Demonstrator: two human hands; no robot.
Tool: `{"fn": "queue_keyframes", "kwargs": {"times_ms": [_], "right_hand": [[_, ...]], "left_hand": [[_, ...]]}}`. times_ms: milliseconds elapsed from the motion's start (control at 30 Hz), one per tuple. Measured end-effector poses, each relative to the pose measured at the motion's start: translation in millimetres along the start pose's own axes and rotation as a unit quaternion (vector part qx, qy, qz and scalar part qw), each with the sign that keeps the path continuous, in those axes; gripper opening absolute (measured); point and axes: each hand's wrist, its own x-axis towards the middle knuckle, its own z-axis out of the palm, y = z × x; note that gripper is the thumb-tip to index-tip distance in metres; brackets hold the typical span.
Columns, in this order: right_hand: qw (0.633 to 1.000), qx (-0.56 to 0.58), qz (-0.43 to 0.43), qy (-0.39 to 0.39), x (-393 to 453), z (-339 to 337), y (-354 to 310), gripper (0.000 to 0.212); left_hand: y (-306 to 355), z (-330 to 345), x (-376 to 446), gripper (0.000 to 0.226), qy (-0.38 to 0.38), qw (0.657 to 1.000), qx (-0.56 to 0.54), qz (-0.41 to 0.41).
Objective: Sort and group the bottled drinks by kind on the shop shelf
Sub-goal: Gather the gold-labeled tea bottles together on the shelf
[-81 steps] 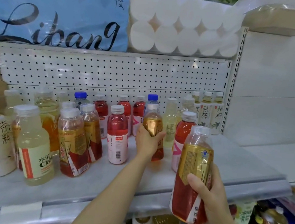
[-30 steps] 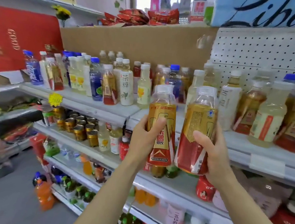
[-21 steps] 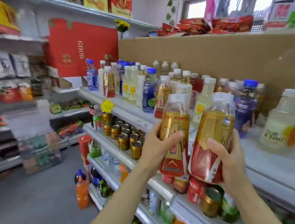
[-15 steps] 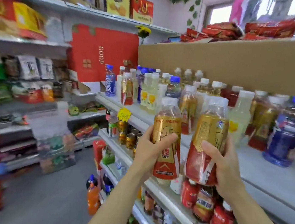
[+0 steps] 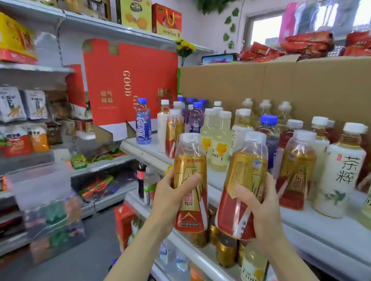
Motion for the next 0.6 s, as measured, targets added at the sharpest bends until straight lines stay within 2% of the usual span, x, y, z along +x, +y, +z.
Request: {"fn": "queue_keyframes", "kwargs": {"times_ms": [133, 233, 367, 600], "right_hand": [[0.999, -0.006, 0.001, 0.048, 19, 35, 11, 0.086], [0.997, -0.005, -0.001, 0.081, 25, 44, 15, 0.085], [0.992, -0.025, -0.013, 0.124, 27, 35, 12, 0.075], [0.977, -0.080, -0.016, 0.198, 16, 2, -1, 0.080]], "left_hand": [[7, -31, 44, 0.047, -0.036, 0.999, -0.003, -0.008], [8, -34, 68, 0.054, -0.065, 0.998, -0.018, -0.014], [-1, -18, 83, 0.054, -0.112, 0.992, -0.056, -0.024], [-6, 32, 91, 0.057, -0.183, 0.979, -0.080, -0.044]]}}
